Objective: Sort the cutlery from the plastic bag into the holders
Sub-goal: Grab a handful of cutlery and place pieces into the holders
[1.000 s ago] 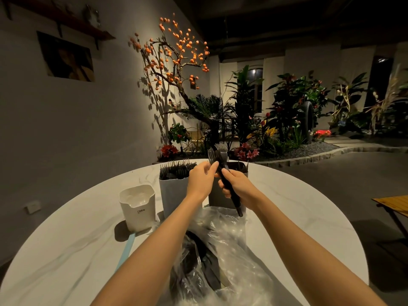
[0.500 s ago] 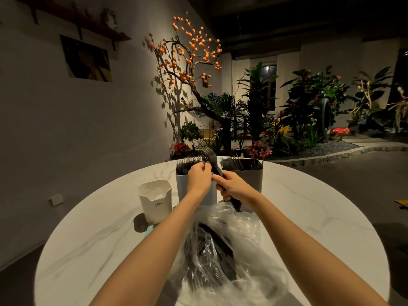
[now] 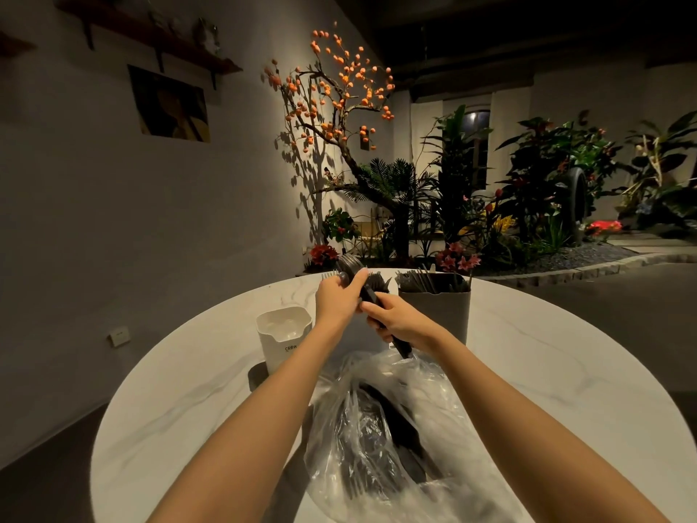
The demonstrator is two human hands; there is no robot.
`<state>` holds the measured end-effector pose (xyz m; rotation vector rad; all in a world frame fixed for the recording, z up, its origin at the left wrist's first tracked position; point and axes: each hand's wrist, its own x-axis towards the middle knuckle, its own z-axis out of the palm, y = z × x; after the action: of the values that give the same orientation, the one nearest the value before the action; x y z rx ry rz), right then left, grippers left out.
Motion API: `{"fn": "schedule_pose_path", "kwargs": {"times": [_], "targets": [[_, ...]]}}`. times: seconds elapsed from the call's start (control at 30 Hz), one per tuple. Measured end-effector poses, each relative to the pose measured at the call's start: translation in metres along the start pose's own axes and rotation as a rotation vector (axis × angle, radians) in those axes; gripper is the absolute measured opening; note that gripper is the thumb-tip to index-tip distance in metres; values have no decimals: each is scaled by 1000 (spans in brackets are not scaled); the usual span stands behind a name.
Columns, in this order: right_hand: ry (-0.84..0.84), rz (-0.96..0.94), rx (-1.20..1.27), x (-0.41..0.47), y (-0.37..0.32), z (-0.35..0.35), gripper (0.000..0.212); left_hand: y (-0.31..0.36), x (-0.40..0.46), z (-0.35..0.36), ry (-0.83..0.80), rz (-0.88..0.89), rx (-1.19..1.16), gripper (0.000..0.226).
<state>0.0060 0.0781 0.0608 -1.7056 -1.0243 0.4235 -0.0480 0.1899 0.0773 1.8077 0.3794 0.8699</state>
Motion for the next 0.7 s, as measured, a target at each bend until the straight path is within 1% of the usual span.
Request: {"fn": "schedule_pose_path", "kwargs": {"times": [0.13,0.27,0.4,0.53,0.63,0.7], "targets": [[20,-29,-51,7,-8,1,18,0,4,-7,74,8,-3,38],[64,-30,-87,12,-13,2,18,3,10,-15,184,14,-55,44],[86,-64,-63,17,-16,8,19,5,11,-19,155,-4,-90,42],[98,-64,-81,18,-18,11,19,3,11,-19,84,-83,-96,28],[93,-48,-86,18,-18,10,18,7,10,-22,81,-124,-142,33],[90,-26,-107,19,-17,9,16,9,10,-24,119,-116,-183,34]]}}
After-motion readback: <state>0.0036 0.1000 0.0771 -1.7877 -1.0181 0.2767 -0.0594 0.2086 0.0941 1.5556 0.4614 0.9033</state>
